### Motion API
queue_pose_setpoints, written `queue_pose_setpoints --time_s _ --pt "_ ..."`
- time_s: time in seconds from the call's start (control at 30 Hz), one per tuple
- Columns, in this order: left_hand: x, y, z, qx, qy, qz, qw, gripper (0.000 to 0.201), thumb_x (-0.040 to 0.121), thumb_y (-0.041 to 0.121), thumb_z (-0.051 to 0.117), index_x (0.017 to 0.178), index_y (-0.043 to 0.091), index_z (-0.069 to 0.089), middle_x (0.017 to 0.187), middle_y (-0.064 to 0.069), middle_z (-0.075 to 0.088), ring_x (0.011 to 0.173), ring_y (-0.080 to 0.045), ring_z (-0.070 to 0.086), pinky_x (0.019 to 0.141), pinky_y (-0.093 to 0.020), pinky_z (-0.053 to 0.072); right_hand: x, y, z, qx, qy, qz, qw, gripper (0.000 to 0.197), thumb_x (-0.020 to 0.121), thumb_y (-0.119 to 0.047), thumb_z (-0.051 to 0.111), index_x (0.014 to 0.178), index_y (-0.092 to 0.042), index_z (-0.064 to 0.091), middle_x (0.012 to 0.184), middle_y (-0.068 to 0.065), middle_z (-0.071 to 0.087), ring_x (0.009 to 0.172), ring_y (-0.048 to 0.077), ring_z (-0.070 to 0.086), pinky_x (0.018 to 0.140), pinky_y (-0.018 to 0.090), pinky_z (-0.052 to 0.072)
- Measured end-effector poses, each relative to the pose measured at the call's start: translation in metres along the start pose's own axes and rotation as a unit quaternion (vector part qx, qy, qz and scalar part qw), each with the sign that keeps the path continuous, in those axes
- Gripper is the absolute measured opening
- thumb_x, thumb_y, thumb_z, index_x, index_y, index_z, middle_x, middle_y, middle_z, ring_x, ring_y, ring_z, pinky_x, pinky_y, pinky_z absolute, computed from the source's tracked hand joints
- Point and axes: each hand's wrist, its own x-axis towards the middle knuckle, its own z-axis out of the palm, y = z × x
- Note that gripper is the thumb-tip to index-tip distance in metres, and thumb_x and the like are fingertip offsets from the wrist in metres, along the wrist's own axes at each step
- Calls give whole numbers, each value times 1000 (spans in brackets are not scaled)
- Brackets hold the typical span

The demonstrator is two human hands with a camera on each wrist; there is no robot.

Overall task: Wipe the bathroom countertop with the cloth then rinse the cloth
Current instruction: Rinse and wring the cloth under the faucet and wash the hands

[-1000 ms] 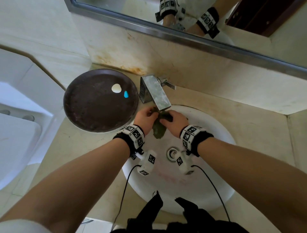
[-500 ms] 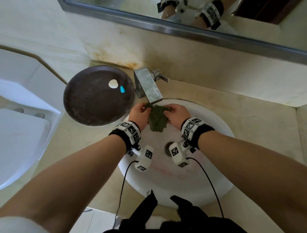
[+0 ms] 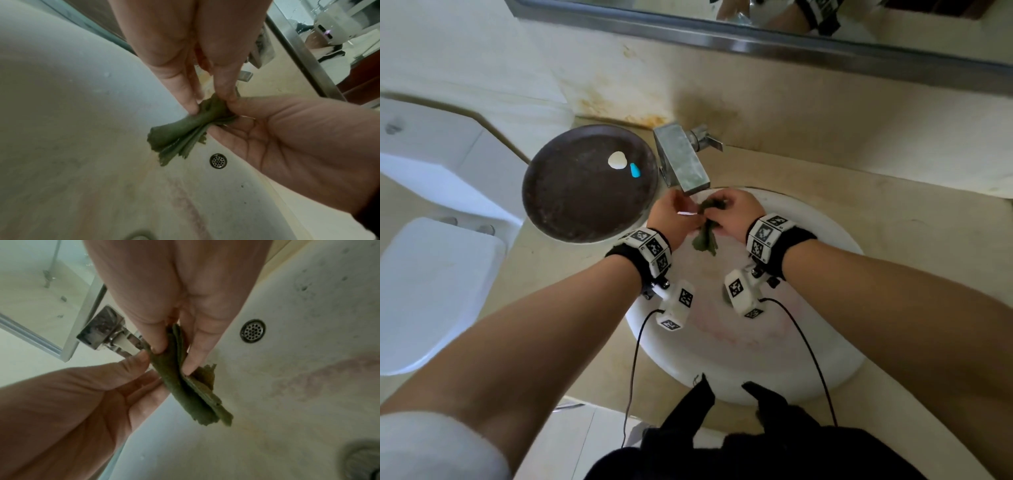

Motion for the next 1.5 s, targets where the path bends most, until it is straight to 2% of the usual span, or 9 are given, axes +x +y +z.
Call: queue_pose_setpoints --time_s 0.1,0.27,0.5,0.63,0.77,0.9,1.07,1.23,1.5 --pt "4 5 -3 52 -46 7 998 55 68 16 81 116 16 55 106 0 66 96 -18 66 85 -36 56 6 -2 1 11 52 17 998 26 83 3 64 79 -22 59 92 10 67 91 31 68 74 43 60" --pt "11 9 -8 268 -153 147 940 31 78 22 71 109 22 65 101 -2 70 91 -20 65 86 -36 54 9 -9 1 104 22 44 993 44 83 19 51 100 -20 60 101 11 65 97 27 65 76 37 59" --pt "28 2 -15 202 -211 112 950 16 89 24 59 88 12 68 74 -6 73 67 -21 70 72 -41 59 15 -5 1 121 63 54 989 42 83 21 51 85 -20 63 107 16 63 104 32 63 77 36 59" --pt "31 -3 -18 125 -175 87 973 14 92 20 55 105 15 60 85 -7 72 77 -24 69 79 -40 58 14 1 1 146 74 67 984 36 81 21 55 84 -15 56 101 16 63 96 30 64 68 32 61" --pt "32 -9 -13 164 -167 90 968 19 92 29 47 102 17 57 86 -4 71 78 -23 69 76 -41 58 13 8 2 -8 48 39 998 31 82 8 59 95 -20 51 111 16 63 94 26 67 64 33 59" --pt "38 -12 -9 244 -182 128 944 28 88 37 41 94 17 60 83 -2 65 80 -27 63 73 -39 54 12 5 6 -150 15 15 988 32 88 -11 52 118 -21 51 91 3 65 77 15 63 57 24 46" --pt "40 -10 -9 254 -182 155 937 40 98 44 32 83 14 54 77 -5 57 74 -26 53 68 -33 42 18 5 11 -205 6 22 978 24 98 -28 40 111 -15 56 72 -3 56 60 12 50 60 29 39" --pt "37 -11 -10 294 -182 193 918 43 96 41 32 88 8 58 84 -11 59 77 -26 54 71 -34 42 18 3 11 -293 -10 -20 956 28 102 -20 35 114 -7 57 89 5 58 67 14 49 55 24 36" --pt "36 -7 -10 298 -200 186 915 29 102 28 38 95 7 57 86 -7 56 77 -20 52 68 -26 34 13 2 9 -325 -8 -28 945 32 103 -24 32 109 0 54 100 19 62 83 26 53 74 34 42"
